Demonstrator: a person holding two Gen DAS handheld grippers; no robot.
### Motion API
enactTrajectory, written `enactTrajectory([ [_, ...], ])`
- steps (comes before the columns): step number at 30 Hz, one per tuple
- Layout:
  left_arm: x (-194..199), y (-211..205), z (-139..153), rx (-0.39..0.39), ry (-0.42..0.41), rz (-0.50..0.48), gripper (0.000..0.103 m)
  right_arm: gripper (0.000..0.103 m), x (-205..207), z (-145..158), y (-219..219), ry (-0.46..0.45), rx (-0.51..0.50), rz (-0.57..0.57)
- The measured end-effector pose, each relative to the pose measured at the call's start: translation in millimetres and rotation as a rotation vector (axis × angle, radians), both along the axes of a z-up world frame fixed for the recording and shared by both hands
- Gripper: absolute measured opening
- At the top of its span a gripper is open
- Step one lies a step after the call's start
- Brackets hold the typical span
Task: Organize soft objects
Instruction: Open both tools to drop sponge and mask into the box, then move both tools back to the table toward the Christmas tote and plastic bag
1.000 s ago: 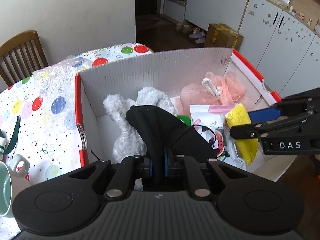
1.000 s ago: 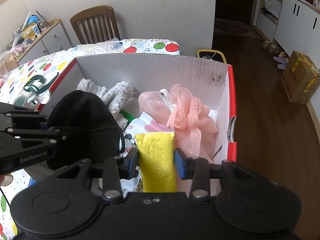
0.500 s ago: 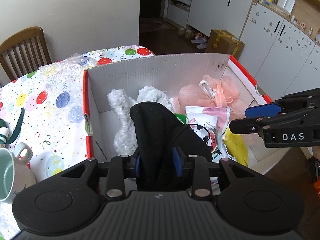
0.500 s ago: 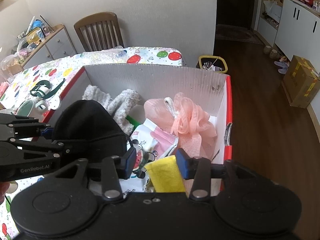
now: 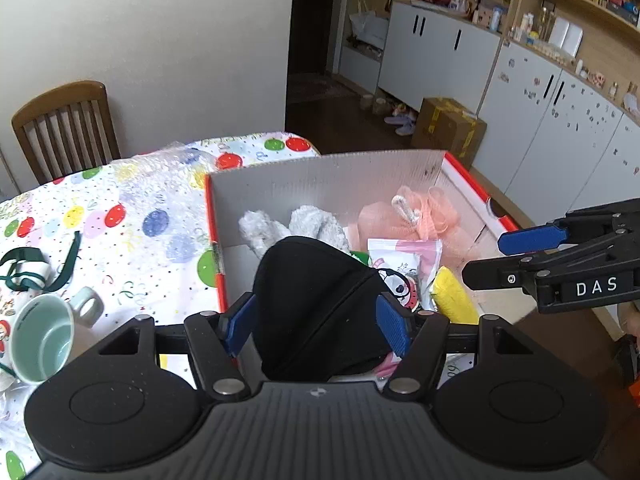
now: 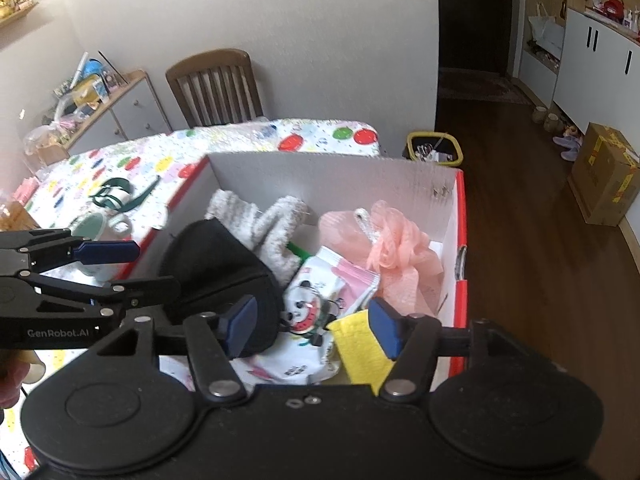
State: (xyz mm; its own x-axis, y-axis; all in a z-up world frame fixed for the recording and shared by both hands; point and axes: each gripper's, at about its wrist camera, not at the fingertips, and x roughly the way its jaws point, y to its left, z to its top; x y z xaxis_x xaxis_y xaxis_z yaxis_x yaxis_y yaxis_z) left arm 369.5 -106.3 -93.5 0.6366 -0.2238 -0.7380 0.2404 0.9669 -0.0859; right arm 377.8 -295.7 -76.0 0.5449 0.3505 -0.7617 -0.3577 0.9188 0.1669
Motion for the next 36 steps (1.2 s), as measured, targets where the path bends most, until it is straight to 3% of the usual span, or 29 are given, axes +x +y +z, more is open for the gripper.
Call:
enactTrajectory([
  [5,-18,12,16,-0.023,-0.038,0.006,0.074,0.065,-15,15,7,-0.033,0.018,0.019],
  [10,-36,31,30,-0.048,-0.068,0.021,0.075,0.073,-31,30,18,-0.070,0.043,0.031],
  [12,-42,40,34,-0.053,-0.077,0.026,0.081,0.077,-36,34,24,-0.081,0.055,0.032],
  [17,-57,65,43,-0.056,-0.105,0.034,0.084,0.086,-47,43,44,-0.106,0.071,0.035],
  [23,-72,102,49,-0.053,-0.124,0.036,0.085,0.090,-58,51,80,-0.122,0.081,0.050],
  [27,-80,131,52,-0.071,-0.128,0.028,0.100,0.097,-61,53,107,-0.123,0.096,0.056],
  [36,-97,201,47,-0.136,-0.138,0.038,0.103,0.102,-57,60,181,-0.124,0.092,0.092],
])
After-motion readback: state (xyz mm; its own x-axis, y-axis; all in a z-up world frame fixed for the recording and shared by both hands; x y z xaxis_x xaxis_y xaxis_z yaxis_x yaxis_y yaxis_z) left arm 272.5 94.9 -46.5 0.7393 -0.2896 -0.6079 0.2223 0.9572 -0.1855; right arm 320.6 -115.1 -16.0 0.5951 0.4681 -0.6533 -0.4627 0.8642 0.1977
